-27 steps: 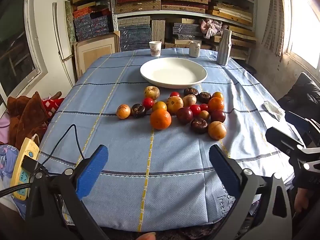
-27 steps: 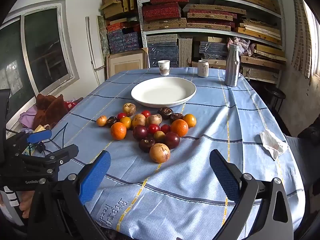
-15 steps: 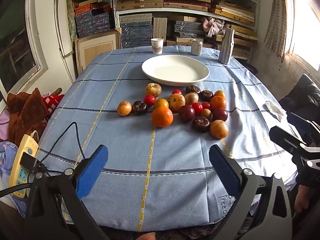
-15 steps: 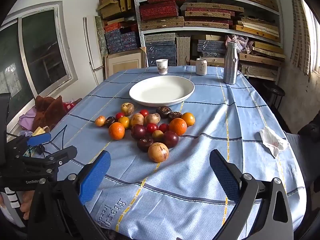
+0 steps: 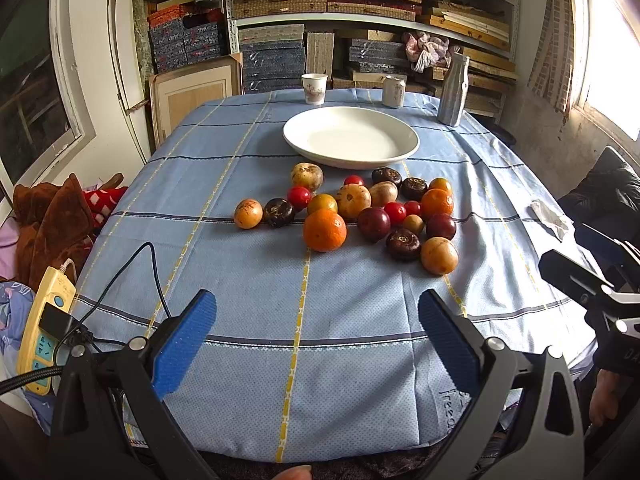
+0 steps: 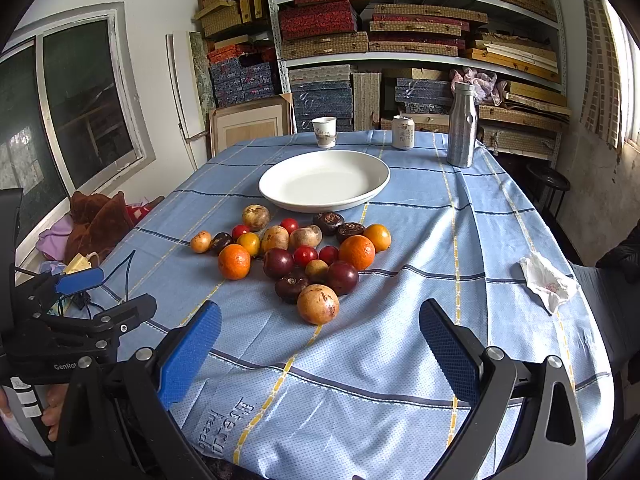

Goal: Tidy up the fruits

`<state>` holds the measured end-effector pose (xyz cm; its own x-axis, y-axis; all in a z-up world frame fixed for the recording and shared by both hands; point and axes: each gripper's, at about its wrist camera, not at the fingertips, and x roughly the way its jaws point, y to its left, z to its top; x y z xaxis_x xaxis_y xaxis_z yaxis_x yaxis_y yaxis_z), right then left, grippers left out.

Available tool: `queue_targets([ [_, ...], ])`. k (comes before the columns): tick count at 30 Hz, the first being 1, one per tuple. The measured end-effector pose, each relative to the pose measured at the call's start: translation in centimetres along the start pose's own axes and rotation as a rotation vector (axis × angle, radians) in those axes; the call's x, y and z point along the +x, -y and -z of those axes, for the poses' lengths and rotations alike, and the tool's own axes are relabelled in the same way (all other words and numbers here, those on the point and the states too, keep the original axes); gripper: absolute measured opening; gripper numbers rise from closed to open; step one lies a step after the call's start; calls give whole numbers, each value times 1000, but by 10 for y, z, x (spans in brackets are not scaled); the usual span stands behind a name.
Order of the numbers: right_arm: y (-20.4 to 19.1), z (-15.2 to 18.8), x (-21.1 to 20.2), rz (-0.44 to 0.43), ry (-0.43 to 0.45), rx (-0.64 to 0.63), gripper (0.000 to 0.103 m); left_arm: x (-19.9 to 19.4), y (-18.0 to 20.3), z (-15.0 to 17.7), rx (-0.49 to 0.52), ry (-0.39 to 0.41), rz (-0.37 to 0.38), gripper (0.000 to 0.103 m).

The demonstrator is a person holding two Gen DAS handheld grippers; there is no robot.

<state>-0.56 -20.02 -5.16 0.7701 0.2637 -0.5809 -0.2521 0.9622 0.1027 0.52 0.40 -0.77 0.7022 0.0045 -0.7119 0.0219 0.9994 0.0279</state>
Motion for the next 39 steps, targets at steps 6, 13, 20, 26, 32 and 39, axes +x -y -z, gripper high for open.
queue_targets([
  [6, 0, 0, 0, 1, 0, 1, 100, 1, 0, 1, 1, -1, 0, 99],
  [13, -1, -1, 0, 0, 0, 3, 100, 2, 0, 1, 0, -3, 1, 99],
  [20, 0, 0, 0, -2, -1, 5, 100, 2, 0, 0, -1, -3, 1, 99],
  [26, -1, 0, 0, -1, -1, 4, 100, 2, 0, 0, 0, -5, 1, 99],
  [32, -1, 0, 0, -2, -1, 5, 100, 2, -1, 0, -1, -5, 2, 99],
  [39, 0, 0, 1, -2, -1, 6, 100, 2, -1, 0, -1, -7, 2, 99],
])
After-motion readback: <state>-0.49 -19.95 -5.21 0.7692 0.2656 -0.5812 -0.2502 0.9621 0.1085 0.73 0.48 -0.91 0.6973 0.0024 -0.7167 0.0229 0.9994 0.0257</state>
